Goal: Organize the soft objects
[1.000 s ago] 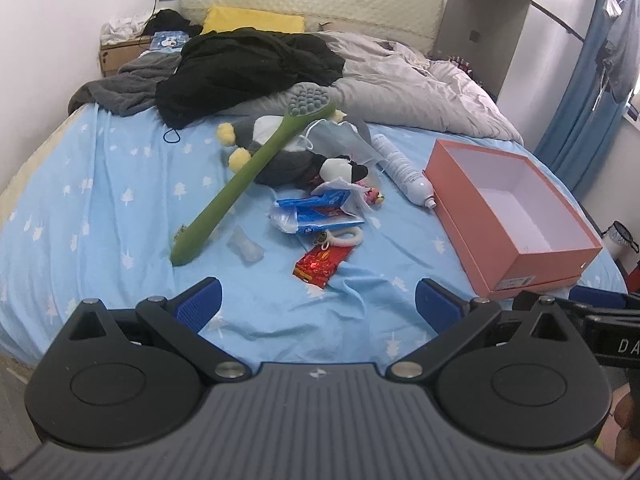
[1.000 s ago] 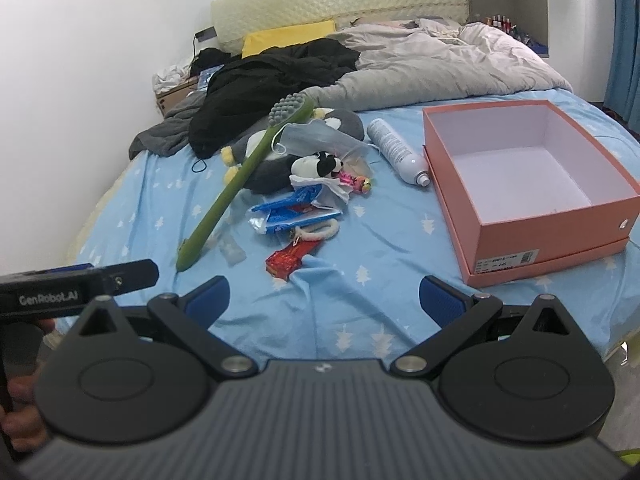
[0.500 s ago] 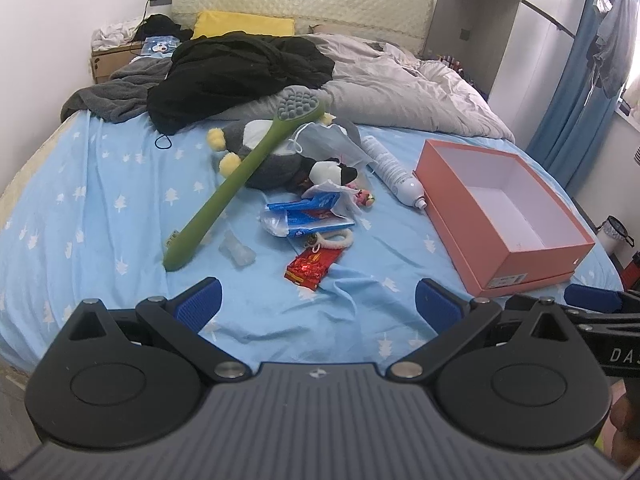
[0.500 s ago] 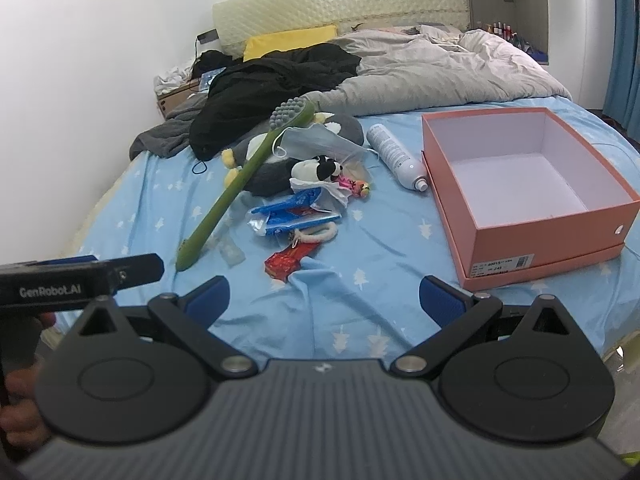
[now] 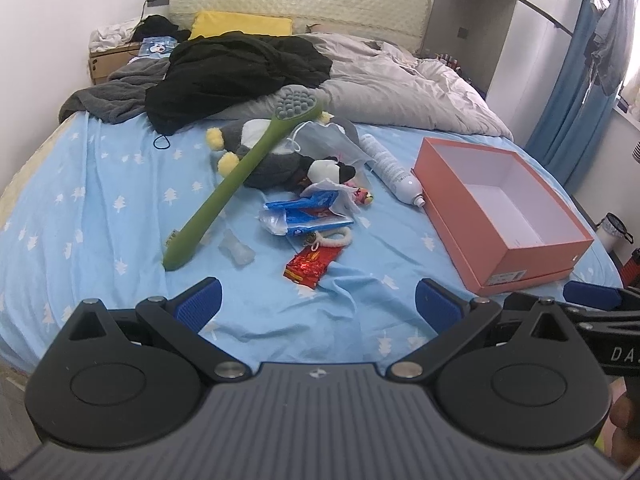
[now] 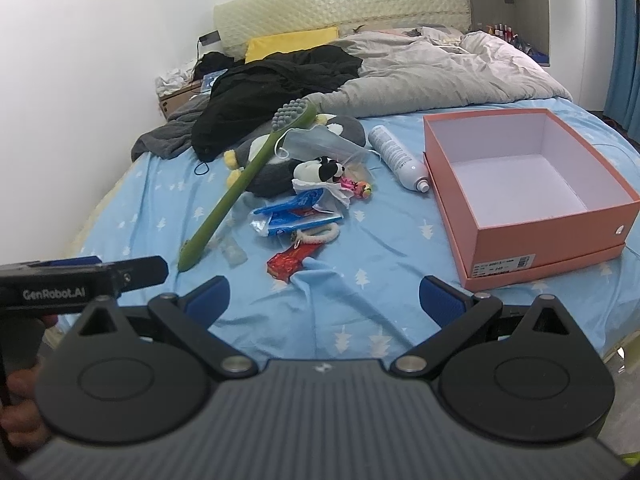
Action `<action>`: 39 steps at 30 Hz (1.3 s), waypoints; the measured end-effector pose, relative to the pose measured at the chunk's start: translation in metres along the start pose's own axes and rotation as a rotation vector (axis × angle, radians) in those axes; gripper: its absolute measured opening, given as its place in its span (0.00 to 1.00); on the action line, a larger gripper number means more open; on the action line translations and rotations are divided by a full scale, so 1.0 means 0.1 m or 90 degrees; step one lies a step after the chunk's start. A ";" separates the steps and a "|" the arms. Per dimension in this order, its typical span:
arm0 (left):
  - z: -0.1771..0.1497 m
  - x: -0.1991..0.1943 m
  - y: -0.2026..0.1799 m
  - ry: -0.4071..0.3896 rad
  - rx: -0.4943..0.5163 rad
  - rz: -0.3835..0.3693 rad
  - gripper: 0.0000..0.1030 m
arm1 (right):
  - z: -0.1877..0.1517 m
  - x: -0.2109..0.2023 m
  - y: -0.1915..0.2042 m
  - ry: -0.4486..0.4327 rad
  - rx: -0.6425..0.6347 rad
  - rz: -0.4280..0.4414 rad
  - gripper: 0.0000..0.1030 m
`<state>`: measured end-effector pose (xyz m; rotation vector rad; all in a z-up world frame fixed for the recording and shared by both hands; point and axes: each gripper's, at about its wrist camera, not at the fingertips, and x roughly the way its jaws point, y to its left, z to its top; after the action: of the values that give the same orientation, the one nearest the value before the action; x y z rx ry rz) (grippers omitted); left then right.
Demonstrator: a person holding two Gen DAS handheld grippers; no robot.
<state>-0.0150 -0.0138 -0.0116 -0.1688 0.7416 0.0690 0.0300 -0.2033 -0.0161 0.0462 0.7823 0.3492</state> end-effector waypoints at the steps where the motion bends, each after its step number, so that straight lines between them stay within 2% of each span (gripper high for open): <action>1: 0.00 0.00 0.00 -0.001 -0.001 0.000 1.00 | -0.01 0.01 0.00 0.000 -0.002 -0.001 1.00; 25: 0.02 0.11 0.07 0.013 0.006 0.006 1.00 | -0.01 0.10 -0.04 0.008 0.012 -0.004 1.00; 32: 0.09 0.23 0.11 0.017 0.015 0.014 1.00 | 0.03 0.21 -0.05 0.021 0.016 -0.010 1.00; 39: 0.17 0.48 0.19 0.045 0.011 0.014 1.00 | 0.08 0.45 -0.05 0.036 0.022 -0.004 1.00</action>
<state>0.0288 0.0079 -0.0341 -0.1478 0.8149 0.0781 0.0662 -0.1925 -0.0418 0.0660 0.8450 0.3324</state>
